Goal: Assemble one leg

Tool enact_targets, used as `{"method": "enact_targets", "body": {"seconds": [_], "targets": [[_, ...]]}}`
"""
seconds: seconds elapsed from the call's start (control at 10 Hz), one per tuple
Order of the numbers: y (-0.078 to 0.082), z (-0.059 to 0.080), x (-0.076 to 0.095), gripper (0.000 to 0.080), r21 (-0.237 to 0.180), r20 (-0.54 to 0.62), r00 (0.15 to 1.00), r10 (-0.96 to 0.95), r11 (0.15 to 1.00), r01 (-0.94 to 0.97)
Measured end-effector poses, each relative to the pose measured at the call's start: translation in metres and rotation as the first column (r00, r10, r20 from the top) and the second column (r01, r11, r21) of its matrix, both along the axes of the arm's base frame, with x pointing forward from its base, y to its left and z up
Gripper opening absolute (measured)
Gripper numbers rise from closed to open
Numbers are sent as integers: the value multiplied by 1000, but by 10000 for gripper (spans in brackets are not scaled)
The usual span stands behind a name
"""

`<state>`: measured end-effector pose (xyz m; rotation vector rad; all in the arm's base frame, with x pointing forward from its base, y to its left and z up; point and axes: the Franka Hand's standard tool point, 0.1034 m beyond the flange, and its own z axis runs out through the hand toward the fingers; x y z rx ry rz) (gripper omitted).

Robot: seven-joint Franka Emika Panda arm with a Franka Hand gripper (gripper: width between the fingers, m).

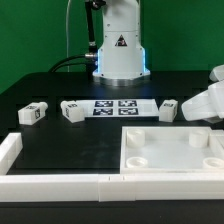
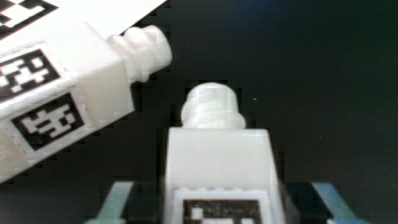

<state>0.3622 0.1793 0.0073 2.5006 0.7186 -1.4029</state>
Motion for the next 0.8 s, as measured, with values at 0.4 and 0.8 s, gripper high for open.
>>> {"method": "enact_targets", "body": {"seconds": [0.4,0.8], "targets": [[0,2,0,288,-6,-2,1000,-2,1000,2],[-7,65,14,290,-60,-21,1000,-4,998,3]]}}
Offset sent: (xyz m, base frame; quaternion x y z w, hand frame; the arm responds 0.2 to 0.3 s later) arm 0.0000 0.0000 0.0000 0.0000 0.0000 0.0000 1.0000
